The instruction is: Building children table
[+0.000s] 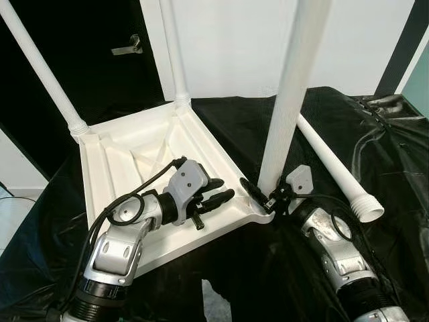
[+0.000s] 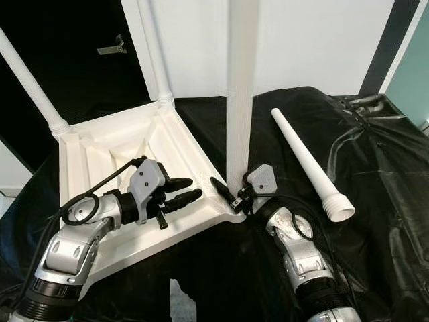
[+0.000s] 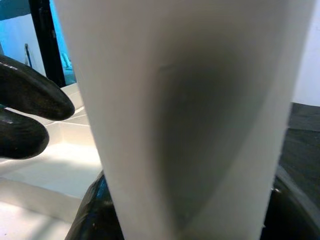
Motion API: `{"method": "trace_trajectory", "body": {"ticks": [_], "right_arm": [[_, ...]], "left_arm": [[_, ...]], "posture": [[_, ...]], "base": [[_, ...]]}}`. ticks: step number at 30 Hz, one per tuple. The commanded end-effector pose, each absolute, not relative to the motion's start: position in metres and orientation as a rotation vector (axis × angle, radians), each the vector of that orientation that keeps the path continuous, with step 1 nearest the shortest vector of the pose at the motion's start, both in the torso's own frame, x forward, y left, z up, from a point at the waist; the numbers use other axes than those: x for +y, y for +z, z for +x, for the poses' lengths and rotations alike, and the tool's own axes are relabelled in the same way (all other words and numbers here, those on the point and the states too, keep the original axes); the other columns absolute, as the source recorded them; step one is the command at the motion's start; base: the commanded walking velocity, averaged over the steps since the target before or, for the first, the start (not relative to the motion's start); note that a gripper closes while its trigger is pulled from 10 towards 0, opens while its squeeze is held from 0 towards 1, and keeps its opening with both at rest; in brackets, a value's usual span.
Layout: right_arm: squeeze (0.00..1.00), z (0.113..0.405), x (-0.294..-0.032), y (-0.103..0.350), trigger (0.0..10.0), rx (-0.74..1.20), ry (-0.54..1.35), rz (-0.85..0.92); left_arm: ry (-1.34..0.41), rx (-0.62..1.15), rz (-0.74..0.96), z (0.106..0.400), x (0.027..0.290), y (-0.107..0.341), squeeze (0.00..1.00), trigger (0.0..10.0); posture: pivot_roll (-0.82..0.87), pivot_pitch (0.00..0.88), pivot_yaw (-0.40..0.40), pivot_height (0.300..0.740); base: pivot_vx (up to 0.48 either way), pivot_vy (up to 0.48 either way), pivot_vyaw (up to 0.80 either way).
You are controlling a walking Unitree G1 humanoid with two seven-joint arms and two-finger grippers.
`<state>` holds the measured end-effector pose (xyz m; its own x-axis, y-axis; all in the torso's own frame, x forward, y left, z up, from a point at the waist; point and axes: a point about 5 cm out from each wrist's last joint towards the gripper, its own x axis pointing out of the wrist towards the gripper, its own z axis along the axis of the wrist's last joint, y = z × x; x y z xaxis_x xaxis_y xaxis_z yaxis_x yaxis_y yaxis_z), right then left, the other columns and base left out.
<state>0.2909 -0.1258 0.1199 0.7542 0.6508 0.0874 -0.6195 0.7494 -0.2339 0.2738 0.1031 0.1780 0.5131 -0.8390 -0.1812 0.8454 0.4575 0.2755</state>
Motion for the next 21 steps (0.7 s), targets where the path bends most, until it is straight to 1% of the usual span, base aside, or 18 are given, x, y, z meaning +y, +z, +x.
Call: {"method": "trace_trajectory", "body": {"ticks": [1,4,7,9,11,21], "right_arm": [[0.00,0.275,-0.137,0.062,10.0,0.165,0.691,-0.194],[0.00,0.275,-0.137,0.062,10.0,0.165,0.691,-0.194],[0.00,0.276,-0.142,0.059,10.0,0.207,0.704,-0.182],[0.00,0.276,-0.147,0.057,10.0,0.256,0.701,-0.141],[0.00,0.276,-0.147,0.057,10.0,0.256,0.701,-0.141],[0.00,0.291,-0.152,0.069,10.0,0.296,0.661,-0.031]], "left_arm": [[-0.936,0.005,0.360,0.279,0.109,0.179,0.00,10.0],[-0.936,0.005,0.360,0.279,0.109,0.179,0.00,10.0],[-0.933,0.004,0.359,0.279,0.107,0.179,0.00,10.0],[-0.932,0.003,0.359,0.278,0.105,0.179,0.00,10.0],[-0.932,0.003,0.359,0.278,0.105,0.179,0.00,10.0],[-0.942,-0.009,0.360,0.279,0.104,0.182,0.00,10.0]], "posture": [[0.05,0.000,0.083,0.740],[0.05,0.000,0.083,0.740],[0.05,0.000,0.080,0.740],[0.05,0.000,0.083,0.740],[0.05,0.000,0.083,0.740],[0.04,0.000,0.077,0.740]], "base": [[0.000,0.000,0.00],[0.000,0.000,0.00],[0.000,0.000,0.00],[0.000,0.000,0.00],[0.000,0.000,0.00],[0.000,0.000,0.00]]}}
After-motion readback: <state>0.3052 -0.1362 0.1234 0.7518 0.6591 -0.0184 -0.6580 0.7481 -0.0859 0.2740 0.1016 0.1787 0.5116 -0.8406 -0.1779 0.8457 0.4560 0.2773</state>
